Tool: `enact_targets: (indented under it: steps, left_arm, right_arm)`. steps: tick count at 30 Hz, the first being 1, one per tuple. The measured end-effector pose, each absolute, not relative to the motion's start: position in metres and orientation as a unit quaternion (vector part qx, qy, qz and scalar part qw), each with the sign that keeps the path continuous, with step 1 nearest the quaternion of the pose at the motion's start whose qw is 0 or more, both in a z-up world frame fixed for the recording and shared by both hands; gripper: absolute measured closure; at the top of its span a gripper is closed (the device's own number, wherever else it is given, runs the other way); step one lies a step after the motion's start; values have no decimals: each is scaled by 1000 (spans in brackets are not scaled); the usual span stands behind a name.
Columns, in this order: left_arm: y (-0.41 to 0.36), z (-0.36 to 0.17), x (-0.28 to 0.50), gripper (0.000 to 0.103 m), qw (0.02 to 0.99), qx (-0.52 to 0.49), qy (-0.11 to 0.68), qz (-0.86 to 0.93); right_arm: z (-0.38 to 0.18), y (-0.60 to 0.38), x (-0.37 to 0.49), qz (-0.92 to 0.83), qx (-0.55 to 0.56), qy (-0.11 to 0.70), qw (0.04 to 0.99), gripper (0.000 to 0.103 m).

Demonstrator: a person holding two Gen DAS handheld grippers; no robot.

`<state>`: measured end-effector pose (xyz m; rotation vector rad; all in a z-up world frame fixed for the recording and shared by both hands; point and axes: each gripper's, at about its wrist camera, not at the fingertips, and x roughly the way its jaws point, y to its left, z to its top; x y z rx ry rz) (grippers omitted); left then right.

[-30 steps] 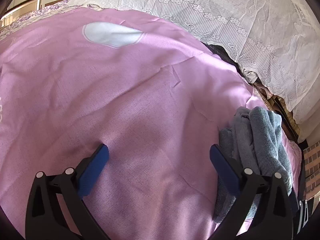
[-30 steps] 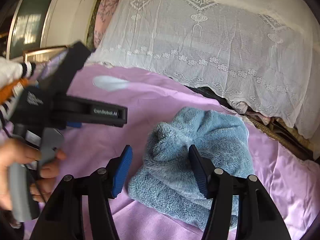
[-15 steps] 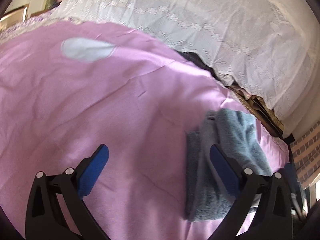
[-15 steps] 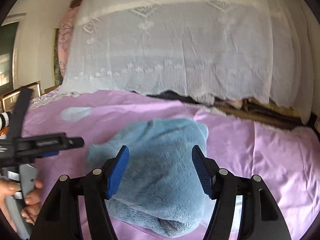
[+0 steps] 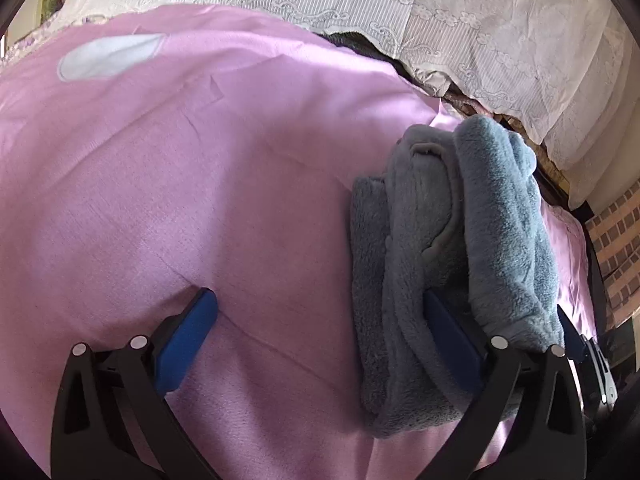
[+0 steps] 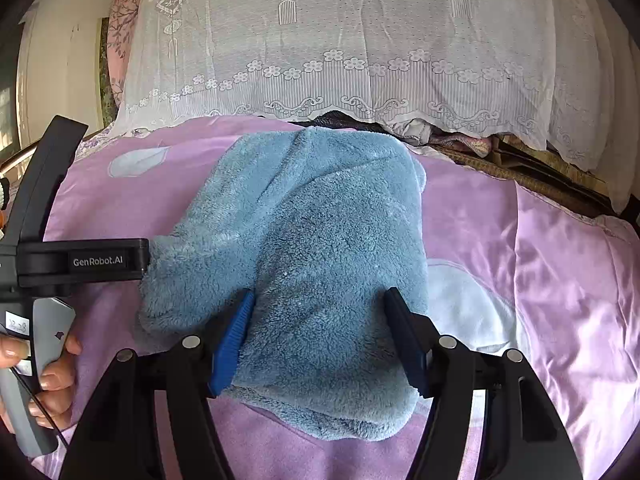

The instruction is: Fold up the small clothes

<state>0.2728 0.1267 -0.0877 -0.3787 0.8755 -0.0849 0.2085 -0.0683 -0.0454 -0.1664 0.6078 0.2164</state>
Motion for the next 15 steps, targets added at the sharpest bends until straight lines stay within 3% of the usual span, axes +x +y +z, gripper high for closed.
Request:
enact_targets:
  steps: [10,15]
  left_arm:
    - [120,-50,248,5,919,-187,336,-81]
    - [106,-53,250,5,910,-188,349,-126]
  right_arm:
    - [-43,-58,202,106,-101,277,950,35]
    - [-43,-49,198,111,-121,269,949,35]
